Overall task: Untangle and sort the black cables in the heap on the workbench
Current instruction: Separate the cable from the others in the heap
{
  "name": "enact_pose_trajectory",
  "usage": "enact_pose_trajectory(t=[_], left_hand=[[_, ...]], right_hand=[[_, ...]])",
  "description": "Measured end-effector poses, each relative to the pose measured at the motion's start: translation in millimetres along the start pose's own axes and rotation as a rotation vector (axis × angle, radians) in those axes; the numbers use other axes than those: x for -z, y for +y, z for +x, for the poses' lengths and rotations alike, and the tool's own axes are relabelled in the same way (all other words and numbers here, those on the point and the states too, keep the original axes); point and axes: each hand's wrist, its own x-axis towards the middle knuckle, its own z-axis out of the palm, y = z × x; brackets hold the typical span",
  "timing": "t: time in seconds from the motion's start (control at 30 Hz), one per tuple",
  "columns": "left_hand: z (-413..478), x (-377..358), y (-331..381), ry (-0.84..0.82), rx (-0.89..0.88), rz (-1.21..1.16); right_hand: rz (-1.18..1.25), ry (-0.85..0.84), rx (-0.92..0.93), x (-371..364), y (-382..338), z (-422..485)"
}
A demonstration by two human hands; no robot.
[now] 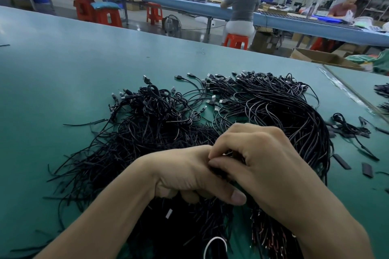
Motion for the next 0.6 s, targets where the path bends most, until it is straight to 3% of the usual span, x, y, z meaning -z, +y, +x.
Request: enact_pose_trajectory(t=[0.3,0.53,0.6], left_hand=[[4.0,1.4,0.4,0.027,-0.035,-0.036],[11.1,4.2,7.2,0.143,-0.132,-0.562],[11.3,5.4,8.9,0.175,-0.152,-0.614]], right_hand=[[0.046,0.023,-0.031,-4.9,10.8,-0.8],[0.011,0.218,-0.010,-13.5,14.1,1.7],[-0.045,0.307,0.036,-18.1,10.2,4.4]])
